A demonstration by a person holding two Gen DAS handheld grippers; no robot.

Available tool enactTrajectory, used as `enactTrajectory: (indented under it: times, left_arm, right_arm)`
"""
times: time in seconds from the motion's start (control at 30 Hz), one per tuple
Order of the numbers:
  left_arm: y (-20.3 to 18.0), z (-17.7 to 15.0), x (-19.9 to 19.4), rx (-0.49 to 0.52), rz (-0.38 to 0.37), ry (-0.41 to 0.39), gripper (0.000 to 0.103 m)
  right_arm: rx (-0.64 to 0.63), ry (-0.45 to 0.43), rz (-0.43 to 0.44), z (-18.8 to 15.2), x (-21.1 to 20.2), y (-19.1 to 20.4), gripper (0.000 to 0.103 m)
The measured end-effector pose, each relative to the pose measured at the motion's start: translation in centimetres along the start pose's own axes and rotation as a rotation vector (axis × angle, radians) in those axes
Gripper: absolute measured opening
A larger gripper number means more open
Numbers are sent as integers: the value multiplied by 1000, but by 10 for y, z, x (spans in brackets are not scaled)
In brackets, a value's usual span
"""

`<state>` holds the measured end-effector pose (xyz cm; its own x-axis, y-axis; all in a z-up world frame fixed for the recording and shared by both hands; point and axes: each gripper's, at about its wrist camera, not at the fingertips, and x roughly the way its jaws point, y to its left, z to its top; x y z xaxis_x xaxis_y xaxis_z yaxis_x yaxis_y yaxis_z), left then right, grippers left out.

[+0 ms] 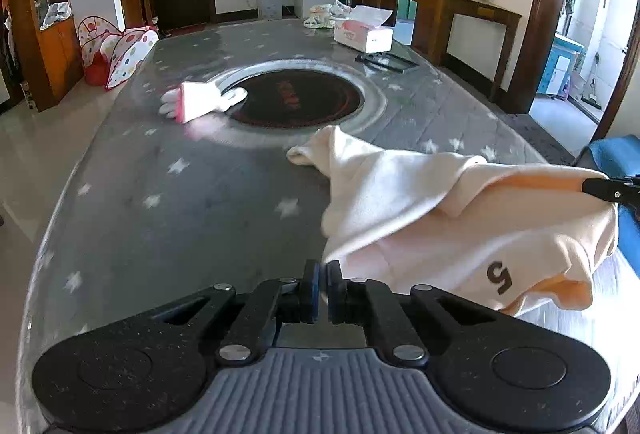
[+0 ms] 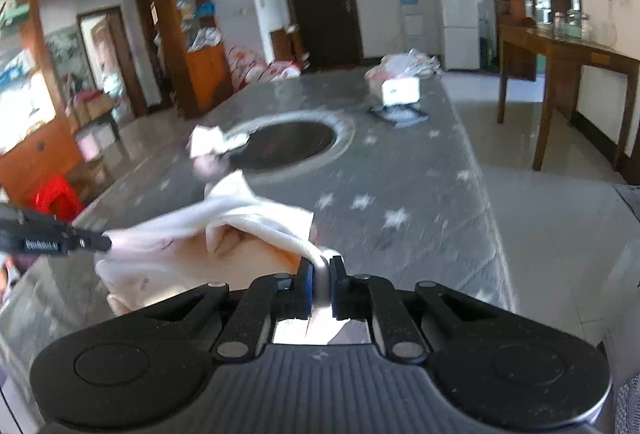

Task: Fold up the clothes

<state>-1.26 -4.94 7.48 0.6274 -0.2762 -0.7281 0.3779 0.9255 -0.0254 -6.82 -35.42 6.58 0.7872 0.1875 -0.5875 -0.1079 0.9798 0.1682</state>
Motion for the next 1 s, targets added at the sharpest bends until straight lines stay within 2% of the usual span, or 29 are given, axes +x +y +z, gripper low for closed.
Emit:
enactTrajectory:
  times: [0.1, 0.17, 0.33, 0.4, 0.43, 0.53, 0.73, 1.0]
  left_arm:
    - [6, -20, -11, 8, 7, 21, 4]
    - [10, -32, -16, 15, 8, 40, 4]
    - [6, -42, -19, 33, -8, 51, 8]
    - [-5, -39, -18, 65, -16, 31, 11]
    - [-11, -36, -17, 84, -19, 19, 16]
    - [-30, -28, -14, 140, -27, -18, 24]
    - [-69, 2, 2, 202, -104, -68, 24]
    - [-111, 34, 46, 257, -157, -63, 26]
  right_arm:
    - [-42, 64, 31, -16, -7, 13, 7]
    - [-83, 89, 31, -24, -13, 24, 12]
    - [-159, 72, 13, -18, -15, 42, 19]
    - [-174, 60, 18, -13, -9, 47, 28]
    - [-182, 55, 23, -11, -5, 49, 32]
    - [-204, 51, 35, -8, 6, 58, 33]
    - [-175, 63, 47, -13, 20, 53, 37]
    - [-141, 74, 67, -21, 27, 42, 43]
